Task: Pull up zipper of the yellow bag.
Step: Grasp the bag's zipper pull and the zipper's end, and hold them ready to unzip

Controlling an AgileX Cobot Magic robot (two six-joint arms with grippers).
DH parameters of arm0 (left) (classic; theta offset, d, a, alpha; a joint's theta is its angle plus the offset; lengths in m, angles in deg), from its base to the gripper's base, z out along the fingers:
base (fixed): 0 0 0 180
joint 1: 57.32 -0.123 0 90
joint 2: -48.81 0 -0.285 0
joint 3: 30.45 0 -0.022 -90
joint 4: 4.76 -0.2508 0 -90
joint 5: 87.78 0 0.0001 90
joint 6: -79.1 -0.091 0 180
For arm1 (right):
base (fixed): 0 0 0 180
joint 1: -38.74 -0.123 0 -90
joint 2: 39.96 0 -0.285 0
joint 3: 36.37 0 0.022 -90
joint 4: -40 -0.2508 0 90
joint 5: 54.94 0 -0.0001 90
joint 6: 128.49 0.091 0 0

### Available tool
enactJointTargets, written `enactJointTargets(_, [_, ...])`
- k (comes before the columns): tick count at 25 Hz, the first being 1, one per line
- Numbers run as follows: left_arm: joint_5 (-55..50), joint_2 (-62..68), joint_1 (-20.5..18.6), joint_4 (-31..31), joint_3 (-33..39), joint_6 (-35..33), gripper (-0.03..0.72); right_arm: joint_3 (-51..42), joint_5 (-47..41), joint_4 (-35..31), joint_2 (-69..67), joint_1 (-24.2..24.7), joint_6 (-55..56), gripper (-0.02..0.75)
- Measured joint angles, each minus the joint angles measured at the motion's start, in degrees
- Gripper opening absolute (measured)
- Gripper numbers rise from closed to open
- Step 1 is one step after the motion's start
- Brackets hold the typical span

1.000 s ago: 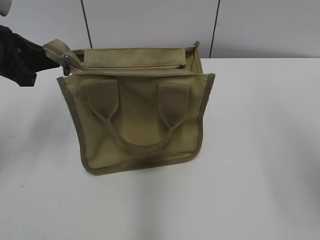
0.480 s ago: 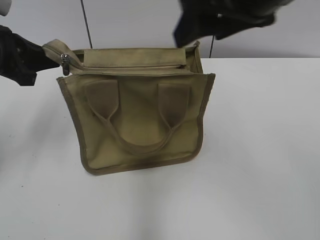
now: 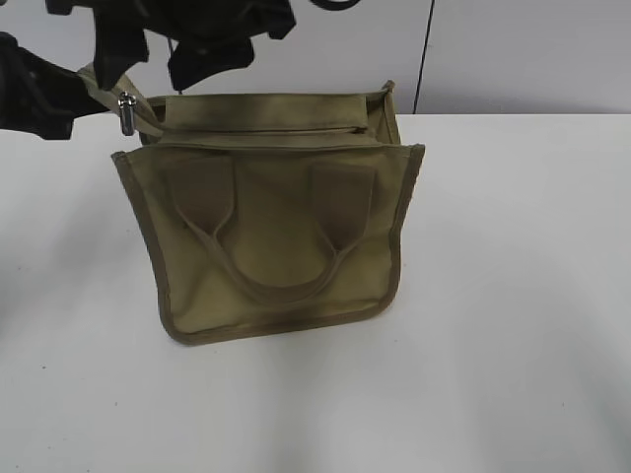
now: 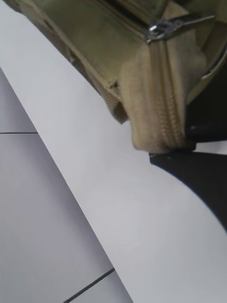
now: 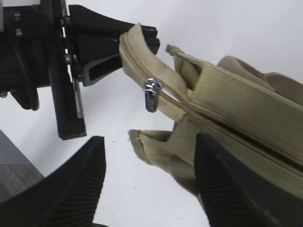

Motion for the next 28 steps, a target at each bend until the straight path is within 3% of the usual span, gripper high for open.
enactJointTargets(9, [0.8,0.2,0.0,0.2,-0.6,1.6,0.008,5.0,1.6,-3.6,-8.1,-0.5,2.6,0.365])
enactJointTargets(15, [1.8,0.2,0.0,0.2,-0.6,2.2,0.008,5.0,5.0,-2.7,-9.9,-0.5,6.4,0.253])
enactJointTargets(28, [3.0,0.2,0.0,0.3,-0.7,2.3,0.008,5.0,6.4,-1.2,-11.3,-0.5,14.5,0.225])
